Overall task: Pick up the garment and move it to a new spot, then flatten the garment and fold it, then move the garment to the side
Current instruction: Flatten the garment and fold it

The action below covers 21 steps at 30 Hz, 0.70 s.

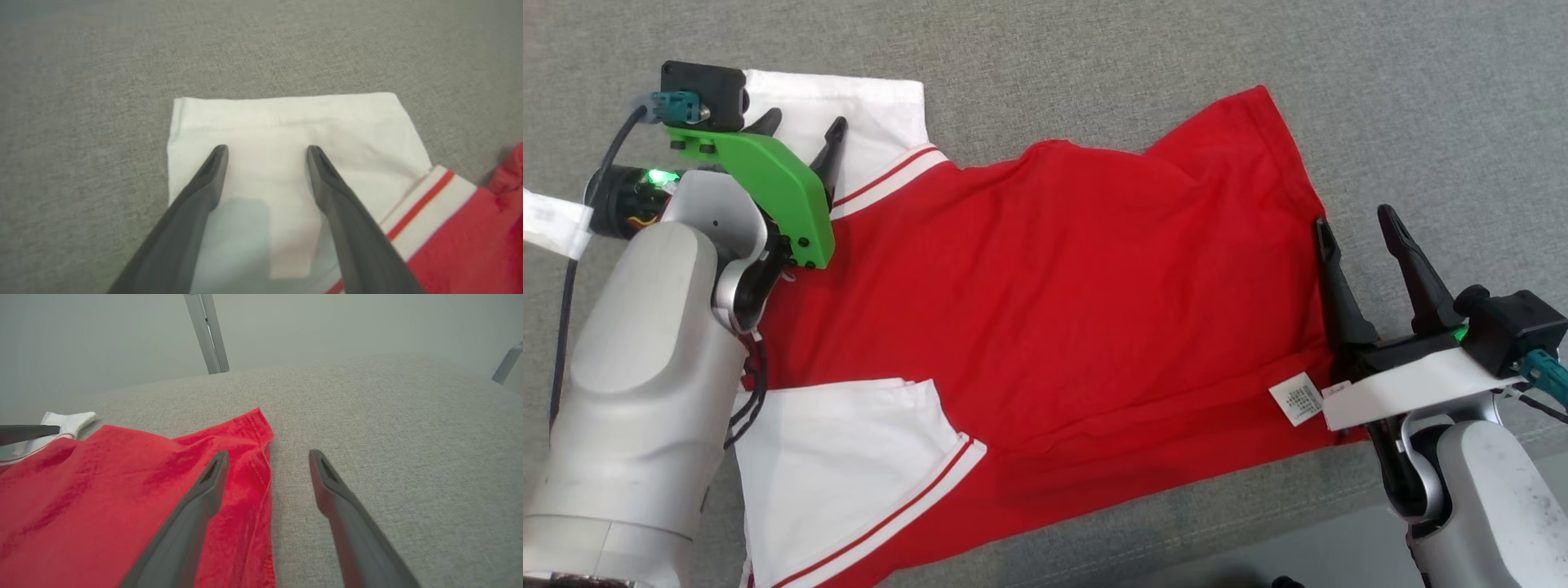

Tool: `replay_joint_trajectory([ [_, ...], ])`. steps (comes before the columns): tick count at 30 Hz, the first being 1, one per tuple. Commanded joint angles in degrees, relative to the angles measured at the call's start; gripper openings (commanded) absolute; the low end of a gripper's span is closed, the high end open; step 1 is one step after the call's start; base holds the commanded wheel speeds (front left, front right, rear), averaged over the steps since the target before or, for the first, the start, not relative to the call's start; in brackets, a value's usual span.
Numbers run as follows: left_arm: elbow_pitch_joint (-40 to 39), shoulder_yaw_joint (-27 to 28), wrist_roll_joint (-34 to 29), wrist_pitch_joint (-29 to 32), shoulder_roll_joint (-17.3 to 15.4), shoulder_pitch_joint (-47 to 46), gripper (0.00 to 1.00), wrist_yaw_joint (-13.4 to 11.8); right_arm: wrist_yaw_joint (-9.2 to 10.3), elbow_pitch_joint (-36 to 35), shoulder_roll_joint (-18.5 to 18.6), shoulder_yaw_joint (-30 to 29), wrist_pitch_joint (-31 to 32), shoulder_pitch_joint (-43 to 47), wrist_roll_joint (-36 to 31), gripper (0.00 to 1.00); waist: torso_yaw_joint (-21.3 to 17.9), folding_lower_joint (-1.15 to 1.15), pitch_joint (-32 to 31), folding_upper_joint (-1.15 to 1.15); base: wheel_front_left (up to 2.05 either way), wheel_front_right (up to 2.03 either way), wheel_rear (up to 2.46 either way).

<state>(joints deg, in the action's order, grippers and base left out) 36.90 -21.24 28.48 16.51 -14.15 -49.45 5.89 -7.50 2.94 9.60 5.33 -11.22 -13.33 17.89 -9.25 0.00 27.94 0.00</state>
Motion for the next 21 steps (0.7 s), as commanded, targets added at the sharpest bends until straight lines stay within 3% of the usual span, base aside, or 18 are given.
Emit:
replay_joint_trajectory([
  [1, 1.17, 0.00, 0.20, 0.62, -0.19, -1.03, 1.00, 0.07, 0.02, 0.17, 0.29, 0.04, -0.48, -0.92, 0.35, 1.00, -0.55, 0.00, 0.57, 0.00, 0.00, 0.00, 0.00],
  [4, 5.84, -0.26, 0.59, 1.72, 0.29, -1.74, 0.96, -0.21, 0.02, 0.94, 0.94, -0.23, -0.48, -2.10, 0.81, 1.00, -0.72, 0.00, 0.73, 0.00, 0.00, 0.00, 0.00],
  [6, 7.86, -0.70, 0.44, 1.33, 0.58, -2.35, 0.00, -0.03, 0.02, 1.41, 1.41, -0.66, -0.53, -3.00, 0.89, 1.00, -0.73, 0.00, 0.78, 0.00, 0.00, 0.00, 0.00],
  [14, 11.82, -1.54, -1.00, -4.91, 1.95, -5.17, 0.00, -0.24, 0.02, 4.39, 4.23, -1.33, 0.01, -9.19, 1.69, 1.00, 0.45, 0.00, 0.76, 0.00, 0.00, 0.00, 0.00],
  [21, 13.18, -2.50, -1.41, -8.69, 4.01, -7.81, 0.00, 0.12, 0.02, 10.96, 7.95, 3.37, 2.36, -16.46, 4.57, 1.00, 3.03, 0.00, 0.91, 0.00, 0.00, 0.00, 0.00],
])
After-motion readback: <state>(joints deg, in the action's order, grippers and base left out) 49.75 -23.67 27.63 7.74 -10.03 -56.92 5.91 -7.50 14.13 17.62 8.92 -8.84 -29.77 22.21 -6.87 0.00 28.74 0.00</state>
